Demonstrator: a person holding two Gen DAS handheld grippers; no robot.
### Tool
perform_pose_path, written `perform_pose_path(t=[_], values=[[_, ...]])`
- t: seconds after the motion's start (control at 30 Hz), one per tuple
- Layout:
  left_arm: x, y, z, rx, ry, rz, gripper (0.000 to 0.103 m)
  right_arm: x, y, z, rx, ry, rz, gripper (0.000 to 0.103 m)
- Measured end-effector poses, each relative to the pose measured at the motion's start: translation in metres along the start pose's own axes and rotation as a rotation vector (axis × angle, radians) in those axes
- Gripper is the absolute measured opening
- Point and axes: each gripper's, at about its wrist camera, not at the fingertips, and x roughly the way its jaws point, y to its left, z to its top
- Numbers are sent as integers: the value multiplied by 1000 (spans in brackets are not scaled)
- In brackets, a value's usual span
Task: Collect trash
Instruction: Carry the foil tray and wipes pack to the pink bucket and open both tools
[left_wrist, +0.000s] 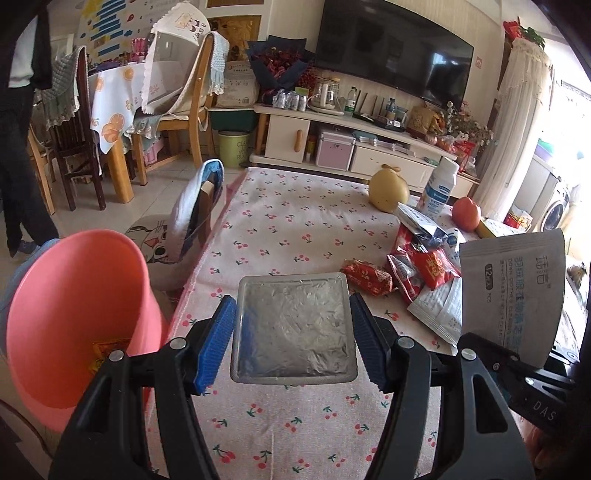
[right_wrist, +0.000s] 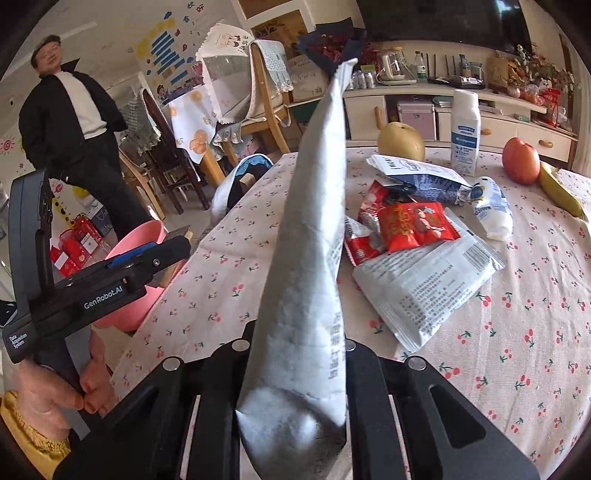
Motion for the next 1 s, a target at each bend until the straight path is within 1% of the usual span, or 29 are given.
perform_pose_path(t=[0.13, 0.23, 0.33, 0.53, 0.7, 0.8, 1.0], values=[[-4, 22, 5, -46, -14, 74, 64, 11, 23, 9, -16, 18, 39, 15], [-8, 43, 9, -103, -21, 103, 64, 20, 44, 18, -37, 22, 70, 15], [-12, 64, 12, -158, -30, 150, 64, 30, 68, 26, -72, 28, 98, 15], [-21, 115, 15, -293, -42, 257, 64, 56, 119, 41, -131, 55, 168, 15], [-28, 156, 13, -416, -37, 325, 64, 81, 159, 53, -168, 90, 225, 15], [-29, 174, 10, -472, -33, 339, 64, 95, 181, 59, -193, 107, 248, 15], [-32, 203, 7, -549, -34, 360, 64, 123, 219, 64, -224, 141, 277, 15]])
